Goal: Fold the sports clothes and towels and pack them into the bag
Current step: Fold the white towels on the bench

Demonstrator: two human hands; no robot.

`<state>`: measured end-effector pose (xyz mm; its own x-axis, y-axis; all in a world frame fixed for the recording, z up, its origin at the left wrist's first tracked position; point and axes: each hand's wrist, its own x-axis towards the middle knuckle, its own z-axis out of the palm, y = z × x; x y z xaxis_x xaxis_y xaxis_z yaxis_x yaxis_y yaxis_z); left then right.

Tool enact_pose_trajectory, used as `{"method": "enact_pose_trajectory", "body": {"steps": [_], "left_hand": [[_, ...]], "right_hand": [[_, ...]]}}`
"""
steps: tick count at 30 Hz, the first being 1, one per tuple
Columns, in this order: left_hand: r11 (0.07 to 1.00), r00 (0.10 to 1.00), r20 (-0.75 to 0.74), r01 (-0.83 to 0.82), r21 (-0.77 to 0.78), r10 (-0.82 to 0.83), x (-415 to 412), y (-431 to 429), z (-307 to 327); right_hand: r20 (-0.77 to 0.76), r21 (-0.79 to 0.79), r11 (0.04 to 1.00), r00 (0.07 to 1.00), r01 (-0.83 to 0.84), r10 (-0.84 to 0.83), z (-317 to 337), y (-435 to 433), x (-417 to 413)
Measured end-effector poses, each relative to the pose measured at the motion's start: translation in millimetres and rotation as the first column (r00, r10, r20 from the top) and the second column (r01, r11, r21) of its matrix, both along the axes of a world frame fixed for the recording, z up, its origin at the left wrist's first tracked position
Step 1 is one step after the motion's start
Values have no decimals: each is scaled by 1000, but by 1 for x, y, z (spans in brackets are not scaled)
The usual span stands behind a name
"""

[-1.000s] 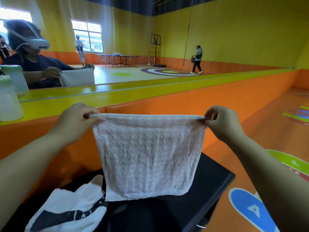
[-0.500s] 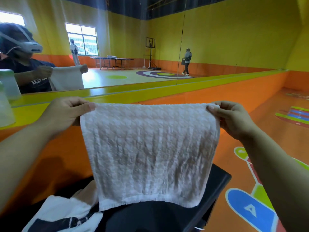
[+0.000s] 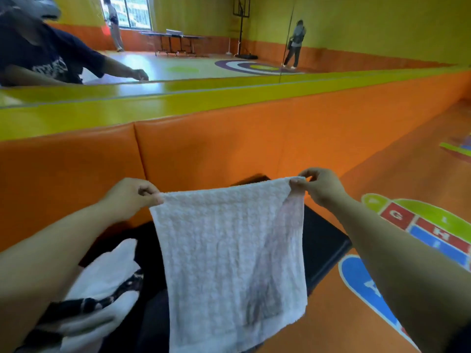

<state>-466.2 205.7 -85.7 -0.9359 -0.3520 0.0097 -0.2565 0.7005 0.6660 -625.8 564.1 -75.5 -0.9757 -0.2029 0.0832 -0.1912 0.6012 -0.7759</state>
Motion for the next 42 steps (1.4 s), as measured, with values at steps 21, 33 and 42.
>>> {"method": "enact_pose_trajectory", "body": {"steps": [21, 33, 42], "left_hand": [[915, 941, -119, -270, 301, 317, -21, 18, -63], [993, 999, -4, -45, 111, 45, 79, 64, -137], [986, 989, 22, 150, -70, -149, 109, 77, -185]], "right_hand": [[233, -355, 935, 969, 6, 82, -71, -20, -54], [371, -123, 989, 921, -77, 118, -150, 66, 25], [272, 238, 949, 952, -209, 141, -182, 82, 45]]}}
